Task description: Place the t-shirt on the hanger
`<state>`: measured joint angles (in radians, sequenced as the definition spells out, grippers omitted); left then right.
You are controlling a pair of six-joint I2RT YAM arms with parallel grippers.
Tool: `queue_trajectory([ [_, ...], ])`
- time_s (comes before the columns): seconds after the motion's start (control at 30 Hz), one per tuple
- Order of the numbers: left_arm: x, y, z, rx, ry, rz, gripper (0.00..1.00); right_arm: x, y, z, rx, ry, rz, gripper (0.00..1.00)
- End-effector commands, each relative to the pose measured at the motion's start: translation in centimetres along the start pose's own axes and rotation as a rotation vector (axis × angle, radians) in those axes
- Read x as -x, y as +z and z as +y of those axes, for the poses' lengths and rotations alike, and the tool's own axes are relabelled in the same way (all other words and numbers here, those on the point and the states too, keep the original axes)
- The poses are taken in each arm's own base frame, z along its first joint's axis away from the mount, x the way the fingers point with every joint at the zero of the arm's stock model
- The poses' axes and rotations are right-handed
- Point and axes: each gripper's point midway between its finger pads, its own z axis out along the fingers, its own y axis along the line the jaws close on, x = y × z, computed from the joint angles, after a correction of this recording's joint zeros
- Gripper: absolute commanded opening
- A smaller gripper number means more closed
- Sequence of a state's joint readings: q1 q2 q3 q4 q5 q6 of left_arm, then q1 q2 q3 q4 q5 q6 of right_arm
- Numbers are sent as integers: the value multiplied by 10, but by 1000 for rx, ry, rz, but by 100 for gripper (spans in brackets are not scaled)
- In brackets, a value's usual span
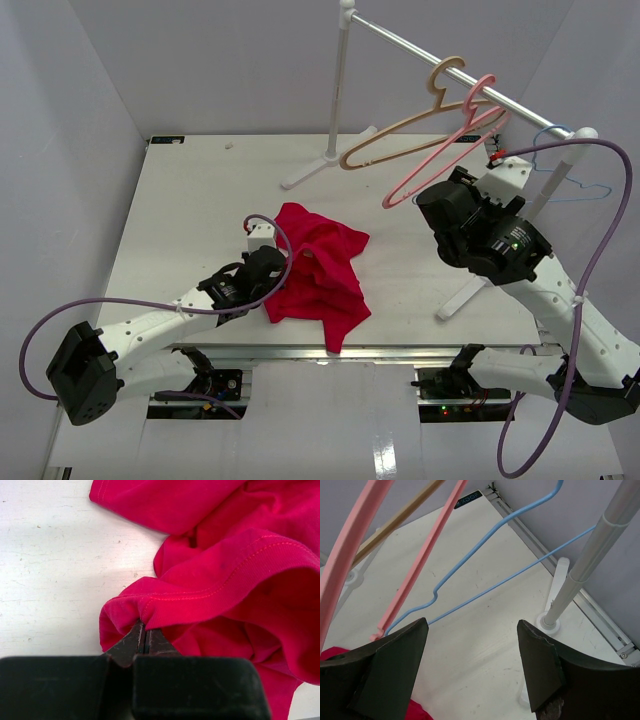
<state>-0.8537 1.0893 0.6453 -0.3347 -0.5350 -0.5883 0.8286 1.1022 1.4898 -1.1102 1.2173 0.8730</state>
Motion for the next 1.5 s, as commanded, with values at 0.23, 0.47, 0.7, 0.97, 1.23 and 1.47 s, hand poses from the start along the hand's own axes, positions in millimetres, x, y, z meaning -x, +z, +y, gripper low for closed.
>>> queue_trajectory([
  [0.23, 5, -4, -5, -23, 0, -21, 0, 30, 9, -17, -109, 286, -150, 79],
  [0.47, 6, -5, -5, -23, 0, -25, 0, 25, 21, -17, -157, 292, -149, 79],
  [0.7, 5, -6, -6, -27, 5, -24, 0, 27, 30, -16, -200, 321, -174, 79],
  [0.97, 6, -7, -7, -30, 7, -26, 0, 20, 45, -25, -268, 339, -193, 79],
  [1.23, 6, -8, -8, -34, 9, -27, 0, 5, 56, -32, -290, 335, -168, 77],
  [1.47, 5, -8, -8, -36, 11, -25, 0, -2, 55, -37, -276, 295, -152, 60],
])
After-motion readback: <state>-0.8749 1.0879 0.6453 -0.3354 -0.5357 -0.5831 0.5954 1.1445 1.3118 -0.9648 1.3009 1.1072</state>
